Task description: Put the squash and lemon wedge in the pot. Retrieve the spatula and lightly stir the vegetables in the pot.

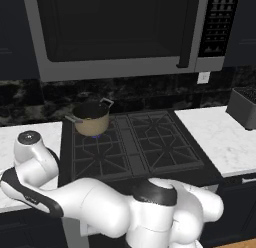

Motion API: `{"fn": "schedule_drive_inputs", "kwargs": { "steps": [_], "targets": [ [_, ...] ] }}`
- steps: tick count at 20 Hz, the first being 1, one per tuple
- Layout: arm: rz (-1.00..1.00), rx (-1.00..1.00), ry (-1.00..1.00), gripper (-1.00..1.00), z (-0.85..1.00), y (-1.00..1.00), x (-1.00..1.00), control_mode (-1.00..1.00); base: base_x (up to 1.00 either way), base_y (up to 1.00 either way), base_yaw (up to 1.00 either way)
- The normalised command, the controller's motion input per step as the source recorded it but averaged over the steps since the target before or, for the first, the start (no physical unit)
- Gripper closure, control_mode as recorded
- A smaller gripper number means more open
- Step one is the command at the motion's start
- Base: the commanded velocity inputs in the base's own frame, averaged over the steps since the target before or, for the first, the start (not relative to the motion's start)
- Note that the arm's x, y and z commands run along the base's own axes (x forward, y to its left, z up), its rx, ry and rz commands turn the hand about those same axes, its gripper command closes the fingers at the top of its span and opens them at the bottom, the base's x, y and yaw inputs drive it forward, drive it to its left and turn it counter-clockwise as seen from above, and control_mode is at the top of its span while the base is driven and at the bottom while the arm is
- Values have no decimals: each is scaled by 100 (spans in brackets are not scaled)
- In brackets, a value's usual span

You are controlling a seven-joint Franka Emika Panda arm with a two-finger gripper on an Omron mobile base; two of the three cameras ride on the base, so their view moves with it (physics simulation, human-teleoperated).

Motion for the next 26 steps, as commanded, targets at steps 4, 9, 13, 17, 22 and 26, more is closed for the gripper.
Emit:
{"fn": "schedule_drive_inputs", "kwargs": {
  "steps": [4, 9, 13, 17, 22, 26],
  "targets": [
    [0, 0, 0, -100, -4, 13, 6, -100, 0, 0, 0],
    [0, 0, 0, -100, 0, 13, 10, -100, 0, 0, 0],
    [0, 0, 1, -100, -2, 16, 11, -100, 0, 0, 0],
    [0, 0, 0, -100, -18, 8, 16, -100, 0, 0, 0],
    [0, 0, 0, -100, -29, 2, 19, -100, 0, 0, 0],
    [0, 0, 0, -100, -19, 8, 13, -100, 0, 0, 0]
  ]
}}
